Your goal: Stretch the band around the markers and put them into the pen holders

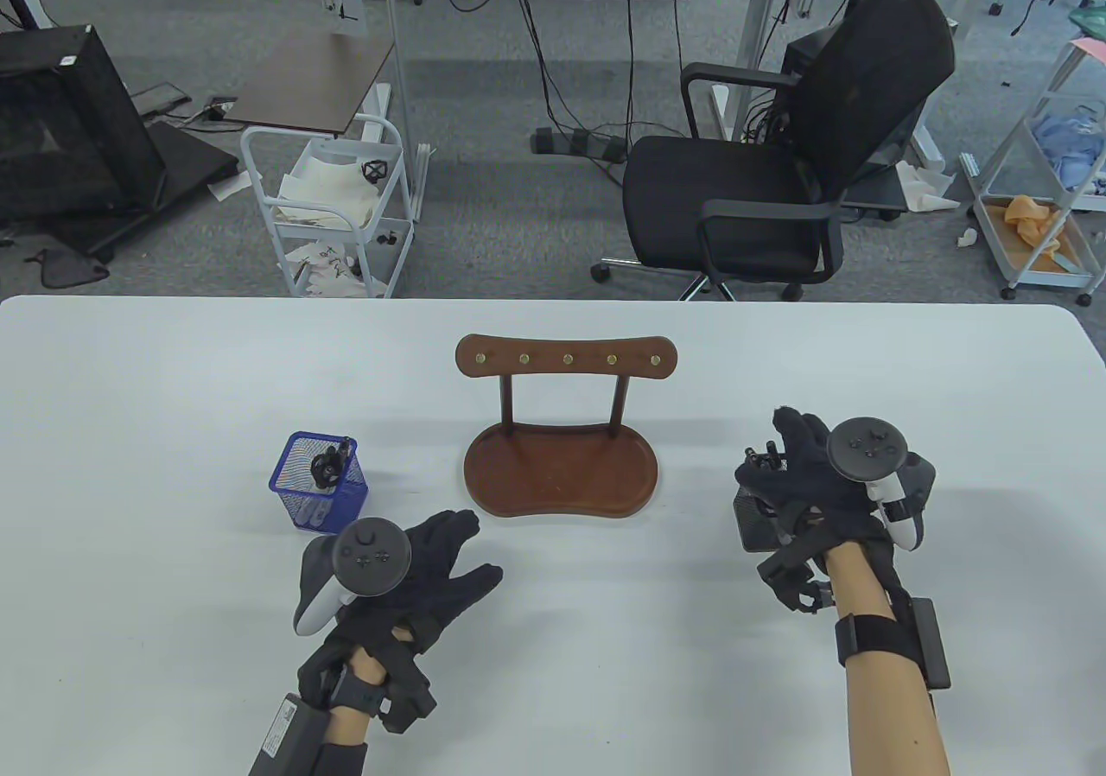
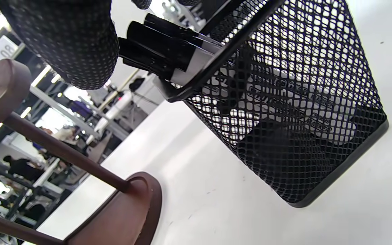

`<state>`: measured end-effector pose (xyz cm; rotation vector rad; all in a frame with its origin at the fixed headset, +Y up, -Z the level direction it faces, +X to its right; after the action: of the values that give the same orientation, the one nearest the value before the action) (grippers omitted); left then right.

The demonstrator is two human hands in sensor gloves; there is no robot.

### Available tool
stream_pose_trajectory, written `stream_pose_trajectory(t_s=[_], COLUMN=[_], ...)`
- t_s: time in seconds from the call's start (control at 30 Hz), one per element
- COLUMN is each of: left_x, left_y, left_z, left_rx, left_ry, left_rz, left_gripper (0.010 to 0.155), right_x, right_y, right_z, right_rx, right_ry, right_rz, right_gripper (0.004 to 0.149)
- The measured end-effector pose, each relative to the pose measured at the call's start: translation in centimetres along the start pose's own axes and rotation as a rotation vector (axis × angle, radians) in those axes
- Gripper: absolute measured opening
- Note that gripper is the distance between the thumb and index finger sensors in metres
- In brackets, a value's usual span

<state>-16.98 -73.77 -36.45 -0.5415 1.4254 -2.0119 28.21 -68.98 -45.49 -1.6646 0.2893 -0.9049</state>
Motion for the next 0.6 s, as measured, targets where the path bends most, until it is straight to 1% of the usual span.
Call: stream_pose_trajectory(t_s=[0.13,0.2,0.3,0.4,0.5,0.6], left_x=[-0.2,-0.4,-0.8,-1.3,-1.6,-1.8], left_y=[0.0,-0.1,-0.3,-0.5,-0.5,-0.4], left_z=[0.1,0.2,0.4,0.5,0.8,1.1], left_rx=[-0.011,-0.015,-0.026,-0.042,-0.04,-0.037], left_ry=[0.032,0.06,0.108,0.156,0.188,0.238], left_rz=[0.0,-0.001,0.005,0.01,0.006,-0.013], left_gripper=[0.085,0.086,0.086,0.086,0.086,0.088], right_x=[-1.6,-2.7,-4.2,-6.0,-7.5,-8.4], right_y=[-1.5,-2.5,-3.9,-5.7,-7.7,-9.8], right_z=[-0.1,-0.6,-1.6,-3.3,-5.6,-8.5], right_rx=[0.055,0.066,0.065,0.051,0.024,-0.011], right_ry=[-0.074,-0.127,-0.149,-0.194,-0.263,-0.318], right_rz=[0.048,0.085,0.141,0.21,0.276,0.341], right_gripper=[0.083,0.083,0.082,0.083,0.083,0.085])
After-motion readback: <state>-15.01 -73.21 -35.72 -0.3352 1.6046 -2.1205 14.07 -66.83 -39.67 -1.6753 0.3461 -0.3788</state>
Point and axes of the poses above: the tracker on the back of each hand, its own x axis roughly to the little-finger side, its own y axis roughly from the wrist to the fingertips, z = x × y, the point moved 4 cm from there along y, roughly from the wrist to the fingertips, and after that the axes turned 13 degrees about -z, right-handed, at the moved point
